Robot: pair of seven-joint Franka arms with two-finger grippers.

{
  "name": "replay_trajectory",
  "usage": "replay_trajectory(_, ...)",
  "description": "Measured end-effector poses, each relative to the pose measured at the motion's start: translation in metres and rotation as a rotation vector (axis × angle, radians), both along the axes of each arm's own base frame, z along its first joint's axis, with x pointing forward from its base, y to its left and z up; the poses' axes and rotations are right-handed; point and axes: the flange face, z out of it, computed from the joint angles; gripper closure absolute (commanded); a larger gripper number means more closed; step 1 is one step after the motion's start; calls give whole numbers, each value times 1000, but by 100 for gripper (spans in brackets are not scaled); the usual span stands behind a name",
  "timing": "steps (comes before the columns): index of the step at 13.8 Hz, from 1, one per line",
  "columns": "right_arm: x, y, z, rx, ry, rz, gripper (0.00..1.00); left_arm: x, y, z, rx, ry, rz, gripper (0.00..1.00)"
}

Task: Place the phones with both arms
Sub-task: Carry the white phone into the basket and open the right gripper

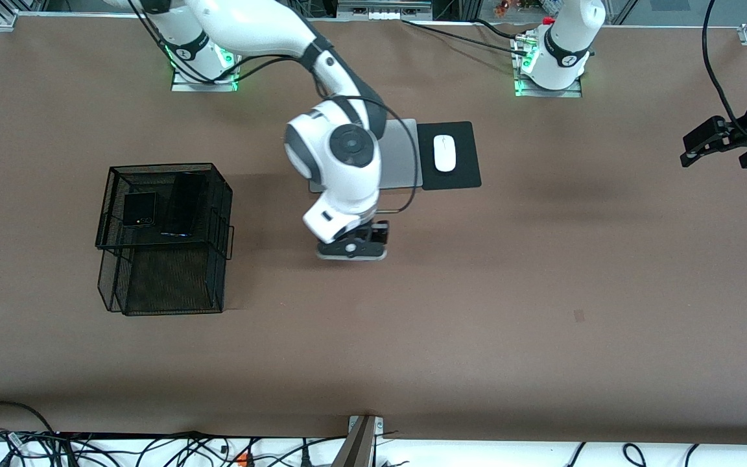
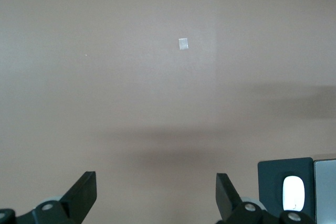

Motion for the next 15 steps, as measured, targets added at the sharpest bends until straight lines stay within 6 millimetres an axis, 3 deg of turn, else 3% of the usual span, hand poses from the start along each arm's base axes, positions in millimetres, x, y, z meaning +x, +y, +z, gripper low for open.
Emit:
replay_trajectory(4,30,-82,43,-27,75,77,44,0,0,0,0,1,0,0)
replay_trajectory(6,44,-140,59,-25,105,139,44,0,0,0,0,2,0,0)
replay_trajectory(8,58,-215,68,-21,135,200,44,0,0,0,0,2,1,0)
replay_trajectory(10,66,-289,70,0,161,235,44,0,0,0,0,2,1,0)
replay_trajectory(12,69,-344,64,22,172,251,44,0,0,0,0,2,1,0)
replay_trajectory(15,71,-383,29,50,108,254,44,0,0,0,0,2,1,0)
